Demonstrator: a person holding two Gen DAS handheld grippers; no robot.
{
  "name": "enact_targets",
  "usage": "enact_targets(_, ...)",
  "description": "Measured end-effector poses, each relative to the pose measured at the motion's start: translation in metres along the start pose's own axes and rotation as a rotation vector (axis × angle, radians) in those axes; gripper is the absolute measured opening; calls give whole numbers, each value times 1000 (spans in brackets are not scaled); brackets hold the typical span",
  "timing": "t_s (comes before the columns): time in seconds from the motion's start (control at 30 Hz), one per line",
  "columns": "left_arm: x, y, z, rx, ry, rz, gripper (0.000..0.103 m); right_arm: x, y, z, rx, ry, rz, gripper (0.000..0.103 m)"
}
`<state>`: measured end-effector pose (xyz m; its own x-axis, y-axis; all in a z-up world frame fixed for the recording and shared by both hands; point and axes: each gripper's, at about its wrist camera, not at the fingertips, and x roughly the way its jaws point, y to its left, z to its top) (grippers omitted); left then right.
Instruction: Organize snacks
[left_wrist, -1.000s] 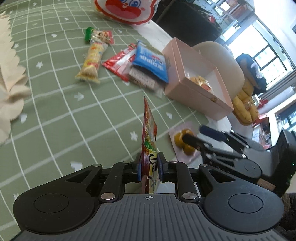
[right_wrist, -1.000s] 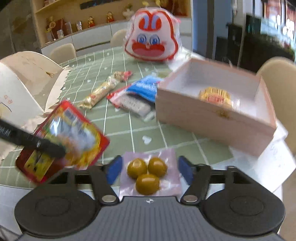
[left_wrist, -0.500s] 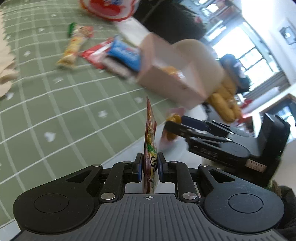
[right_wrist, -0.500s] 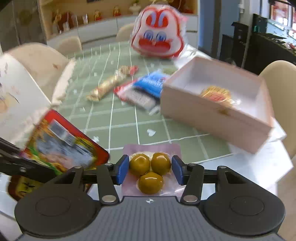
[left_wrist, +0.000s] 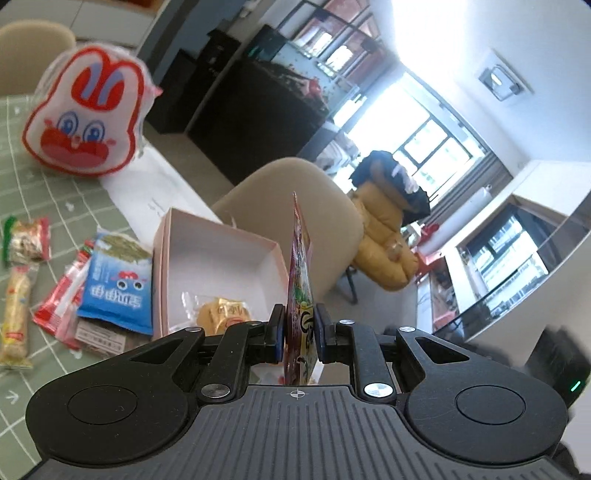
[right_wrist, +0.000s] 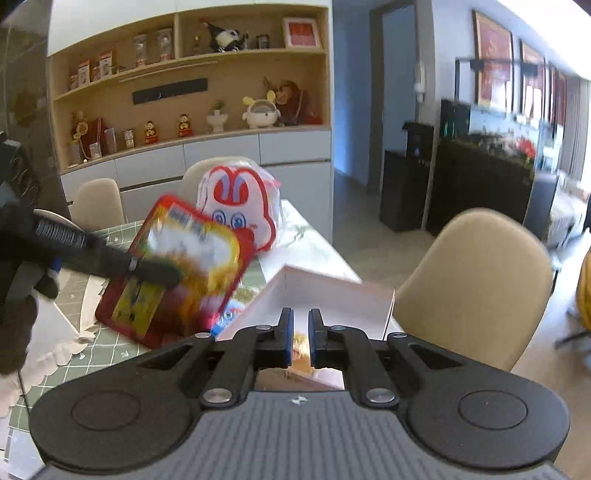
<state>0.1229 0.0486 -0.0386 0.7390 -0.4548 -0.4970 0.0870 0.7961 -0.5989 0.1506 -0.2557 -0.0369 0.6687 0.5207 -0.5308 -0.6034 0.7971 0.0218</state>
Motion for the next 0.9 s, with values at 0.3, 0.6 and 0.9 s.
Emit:
enact_targets(0.3,37,50,-65,-77,219,80,20,67,-33,-113,116,173,-120,65)
enact_targets(0.6,46,79,-87,-142,289,106,20,108,-49,-115,114,244,-129,74)
enact_targets(0.9,43,83,-92,-174,284,110,20,98,-2,-128,40,266,-38,79)
